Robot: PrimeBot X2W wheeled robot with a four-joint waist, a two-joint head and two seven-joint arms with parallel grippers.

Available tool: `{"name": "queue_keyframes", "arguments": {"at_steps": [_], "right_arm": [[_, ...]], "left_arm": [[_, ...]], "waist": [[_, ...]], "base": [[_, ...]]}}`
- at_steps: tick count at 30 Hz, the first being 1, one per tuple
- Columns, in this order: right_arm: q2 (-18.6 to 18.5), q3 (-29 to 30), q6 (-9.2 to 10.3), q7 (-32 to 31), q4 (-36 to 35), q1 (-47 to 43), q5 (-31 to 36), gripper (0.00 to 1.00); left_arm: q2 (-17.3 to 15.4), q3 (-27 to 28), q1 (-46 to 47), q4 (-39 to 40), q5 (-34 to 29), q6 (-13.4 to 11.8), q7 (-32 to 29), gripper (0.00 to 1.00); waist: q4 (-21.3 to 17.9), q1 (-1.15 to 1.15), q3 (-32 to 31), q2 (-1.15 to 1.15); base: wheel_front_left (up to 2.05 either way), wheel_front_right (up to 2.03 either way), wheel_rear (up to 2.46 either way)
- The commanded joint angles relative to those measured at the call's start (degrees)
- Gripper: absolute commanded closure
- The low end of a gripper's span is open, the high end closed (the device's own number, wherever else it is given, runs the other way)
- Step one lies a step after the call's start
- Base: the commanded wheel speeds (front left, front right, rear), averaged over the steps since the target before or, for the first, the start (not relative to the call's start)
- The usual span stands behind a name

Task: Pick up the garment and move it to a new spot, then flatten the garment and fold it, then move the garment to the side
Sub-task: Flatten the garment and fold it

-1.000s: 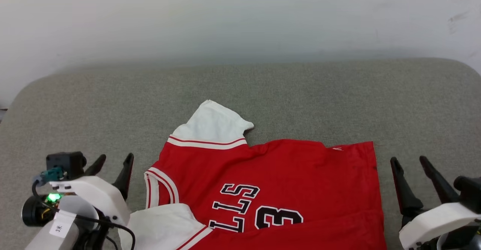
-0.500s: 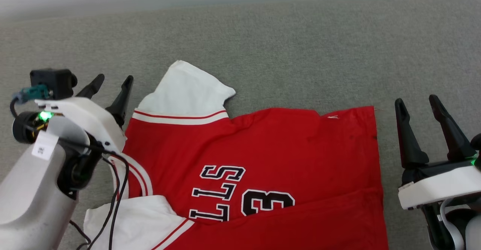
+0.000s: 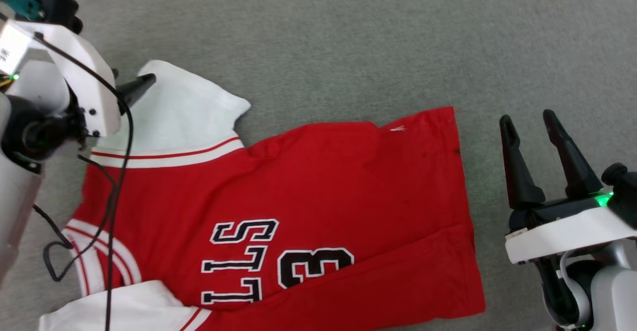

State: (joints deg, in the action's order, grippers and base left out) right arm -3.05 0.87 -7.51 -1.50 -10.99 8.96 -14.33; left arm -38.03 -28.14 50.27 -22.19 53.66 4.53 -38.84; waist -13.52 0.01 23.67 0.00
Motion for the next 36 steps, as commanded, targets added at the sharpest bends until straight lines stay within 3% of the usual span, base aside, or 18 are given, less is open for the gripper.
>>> {"name": "queue_keyframes", "arguments": {"at_steps": [1,10,11,12,13,14,22,30,36], "right_arm": [[0.24,-0.51,0.05,0.72,0.65,1.07,-0.44,0.0],[0.24,-1.46,0.05,3.22,4.06,2.47,-2.62,0.0],[0.24,-1.24,0.05,3.43,4.49,2.53,-2.84,0.0],[0.22,-0.97,0.05,3.37,4.99,2.53,-3.04,0.0],[0.22,-0.93,0.05,3.32,5.33,2.76,-3.26,0.0],[0.23,-0.93,0.04,3.25,5.62,3.07,-3.73,0.0],[0.09,-0.97,0.05,-3.46,11.0,6.8,-11.13,0.0],[-8.51,-3.96,0.04,-23.23,17.64,14.53,-18.19,0.0],[-13.47,-7.26,0.05,-33.55,19.75,19.97,-19.24,0.0]], "left_arm": [[-0.49,-0.34,1.33,-0.77,0.23,-0.27,-1.93,0.0],[-1.88,-3.52,3.38,-4.0,0.15,-1.36,-11.83,0.0],[-1.77,-4.12,2.83,-4.4,0.5,-1.57,-13.43,0.09],[-1.68,-4.65,2.24,-4.6,0.77,-1.74,-14.79,0.54],[-1.56,-5.01,2.01,-4.41,0.75,-1.8,-15.38,0.8],[-1.39,-5.17,1.83,-4.33,1.11,-1.89,-15.98,1.0],[-0.73,-4.44,2.82,-3.32,0.21,-2.53,-12.96,1.0],[0.7,-3.39,5.64,-1.58,-0.83,-1.59,-7.5,1.0],[2.2,-3.66,6.35,1.03,-1.74,-0.72,-4.0,1.0]], "waist": [[-2.39,-0.01,2.3,0.0],[-5.36,-0.01,5.41,0.0],[-5.45,-0.01,5.54,0.0],[-5.51,-0.01,5.59,0.0],[-5.57,-0.01,5.68,0.0],[-5.61,-0.01,5.75,0.0],[-4.97,-0.01,4.98,0.0],[-0.84,-0.01,2.37,0.0],[3.32,-0.01,1.8,0.0]], "base": [[0.0,0.0,0.0],[0.0,0.0,0.0],[0.0,0.0,0.0],[0.0,0.0,0.0],[0.0,0.0,0.0],[0.0,0.0,0.0],[0.0,0.0,0.0],[0.0,0.0,0.0],[0.0,0.0,0.0]]}}
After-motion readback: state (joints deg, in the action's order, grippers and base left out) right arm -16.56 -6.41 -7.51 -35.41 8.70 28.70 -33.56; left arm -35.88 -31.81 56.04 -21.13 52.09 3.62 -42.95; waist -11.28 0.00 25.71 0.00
